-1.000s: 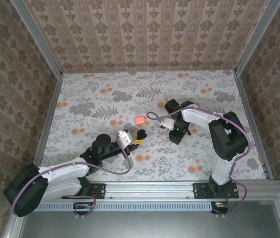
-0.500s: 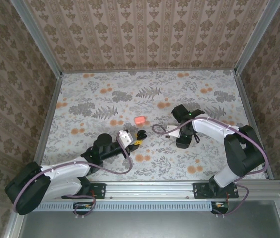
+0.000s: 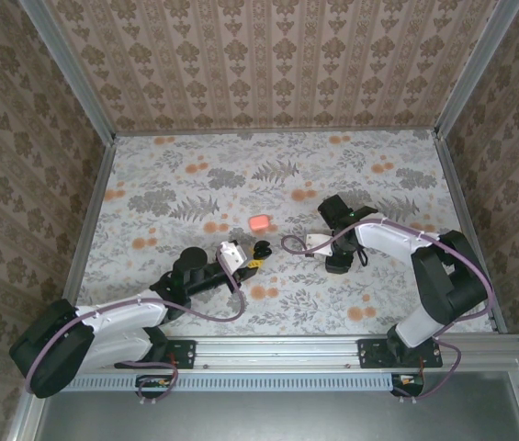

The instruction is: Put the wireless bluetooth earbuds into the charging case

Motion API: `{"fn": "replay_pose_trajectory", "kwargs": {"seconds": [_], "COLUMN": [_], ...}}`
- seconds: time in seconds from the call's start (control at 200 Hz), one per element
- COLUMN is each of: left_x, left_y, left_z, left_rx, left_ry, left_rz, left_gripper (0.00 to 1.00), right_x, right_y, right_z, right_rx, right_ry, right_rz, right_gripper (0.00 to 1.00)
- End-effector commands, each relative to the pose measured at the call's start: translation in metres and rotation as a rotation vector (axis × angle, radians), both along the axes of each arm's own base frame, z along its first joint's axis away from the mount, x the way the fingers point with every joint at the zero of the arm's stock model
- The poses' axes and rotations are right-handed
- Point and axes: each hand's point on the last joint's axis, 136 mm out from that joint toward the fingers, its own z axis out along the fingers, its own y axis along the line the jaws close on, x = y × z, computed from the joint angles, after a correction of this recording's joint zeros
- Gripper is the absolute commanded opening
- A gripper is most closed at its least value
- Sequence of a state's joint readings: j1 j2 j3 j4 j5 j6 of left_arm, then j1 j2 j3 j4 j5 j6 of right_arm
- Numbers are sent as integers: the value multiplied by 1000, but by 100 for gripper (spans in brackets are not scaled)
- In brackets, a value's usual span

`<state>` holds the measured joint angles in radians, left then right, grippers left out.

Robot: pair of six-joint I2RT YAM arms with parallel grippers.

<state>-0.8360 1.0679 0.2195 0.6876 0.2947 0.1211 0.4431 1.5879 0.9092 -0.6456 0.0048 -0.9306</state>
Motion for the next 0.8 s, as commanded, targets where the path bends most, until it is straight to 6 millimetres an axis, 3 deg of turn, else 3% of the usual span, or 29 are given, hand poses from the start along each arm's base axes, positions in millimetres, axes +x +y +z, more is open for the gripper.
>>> {"fn": "replay_pose_trajectory", "kwargs": {"seconds": [0.0,0.63,0.795], "left_x": [0,2,3], "left_y": [-3,-3,-2], "left_z": [10,12,12], "left_rx": [-22,-22,-22], "left_ry": [-31,-29,-28], "left_rz": [-19,-14,-9], "left_gripper": [14,14,14], "right_x": [1,23,29], "right_y": [0,3,8], "right_z": [-3,-11,-4], "right_rx": [1,17,69], "right_ry": [14,18,12], "right_rz": [17,-59,-82], "right_gripper": [48,46,46]}}
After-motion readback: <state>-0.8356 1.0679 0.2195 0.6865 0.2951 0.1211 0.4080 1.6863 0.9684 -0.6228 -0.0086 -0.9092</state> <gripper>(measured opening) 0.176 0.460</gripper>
